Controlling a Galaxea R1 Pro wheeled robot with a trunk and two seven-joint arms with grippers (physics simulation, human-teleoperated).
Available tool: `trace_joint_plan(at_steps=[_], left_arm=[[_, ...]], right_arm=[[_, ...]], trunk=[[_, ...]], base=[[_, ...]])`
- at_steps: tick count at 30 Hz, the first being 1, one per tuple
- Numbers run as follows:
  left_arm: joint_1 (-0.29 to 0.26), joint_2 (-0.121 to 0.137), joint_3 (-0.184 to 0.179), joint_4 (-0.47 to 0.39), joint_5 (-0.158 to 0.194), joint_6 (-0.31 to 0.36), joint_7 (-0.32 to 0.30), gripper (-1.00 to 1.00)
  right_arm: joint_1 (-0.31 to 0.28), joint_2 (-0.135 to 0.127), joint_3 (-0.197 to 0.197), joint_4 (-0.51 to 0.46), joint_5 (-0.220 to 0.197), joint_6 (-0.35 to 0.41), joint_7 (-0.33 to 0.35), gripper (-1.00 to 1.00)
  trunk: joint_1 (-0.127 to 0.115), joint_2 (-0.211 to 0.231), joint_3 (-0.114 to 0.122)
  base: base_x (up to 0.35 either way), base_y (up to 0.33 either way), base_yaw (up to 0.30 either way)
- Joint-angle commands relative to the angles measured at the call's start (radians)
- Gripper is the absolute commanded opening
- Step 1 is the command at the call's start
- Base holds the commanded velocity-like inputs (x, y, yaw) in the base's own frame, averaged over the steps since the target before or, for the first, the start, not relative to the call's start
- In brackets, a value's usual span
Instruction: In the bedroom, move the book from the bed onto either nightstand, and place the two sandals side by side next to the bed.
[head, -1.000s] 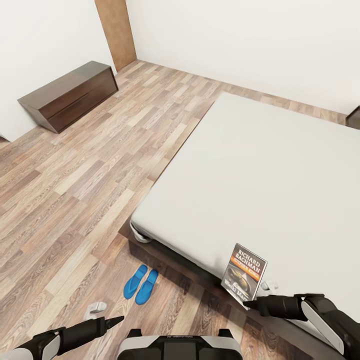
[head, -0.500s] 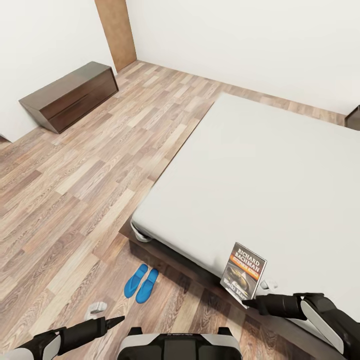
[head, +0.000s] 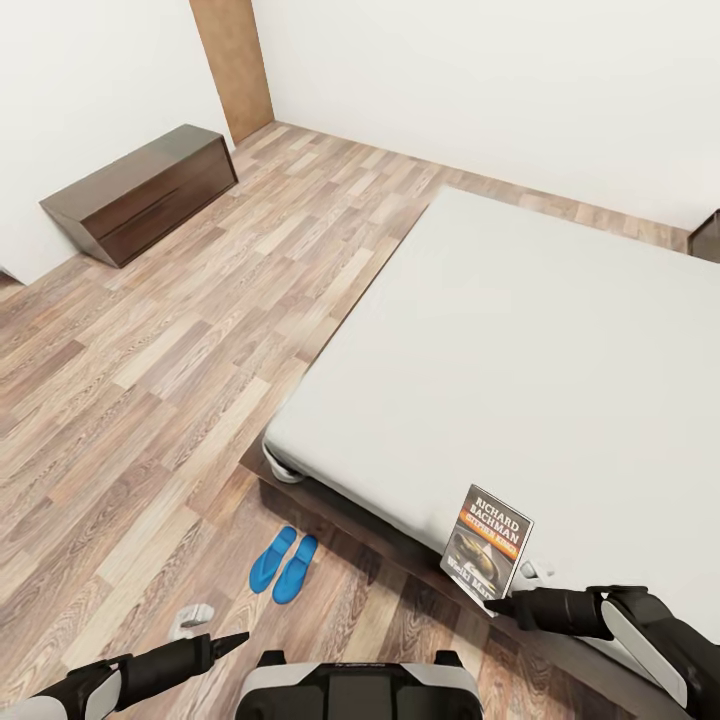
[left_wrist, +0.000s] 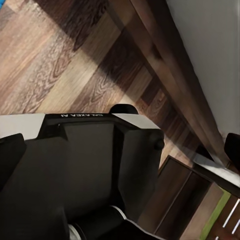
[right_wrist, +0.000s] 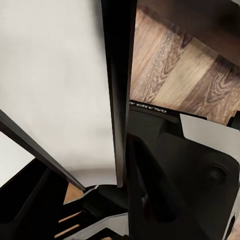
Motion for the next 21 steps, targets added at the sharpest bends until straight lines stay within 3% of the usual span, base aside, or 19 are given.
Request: trace_joint_plan(at_steps=[1, 7, 16, 21], left_arm=[[-0.001, 0.0, -0.001, 0.0, 0.006, 0.007, -0.004, 1.0], [-0.001, 0.0, -0.001, 0.0, 0.006, 0.007, -0.004, 1.0], [-0.001, 0.0, -0.001, 0.0, 0.007, 0.007, -0.005, 1.0], [-0.001, 0.0, -0.001, 0.0, 0.007, 0.007, -0.004, 1.0]], right_arm=[[-0.001, -0.001, 0.002, -0.001, -0.007, 0.006, -0.003, -1.0], [-0.001, 0.006, 0.003, 0.027, -0.001, 0.005, -0.008, -1.0], [-0.001, 0.006, -0.01, 0.253, -0.013, 0.006, -0.004, -1.0], [-0.001, 0.002, -0.007, 0.263, -0.012, -0.002, -0.001, -1.0]], trunk=[[-0.003, 0.006, 0.002], [-0.015, 0.027, 0.011], [-0.015, 0.027, 0.011], [-0.015, 0.027, 0.011]], base=[[0.0, 0.0, 0.0], [0.0, 0.0, 0.0], [0.0, 0.0, 0.0], [0.0, 0.0, 0.0]])
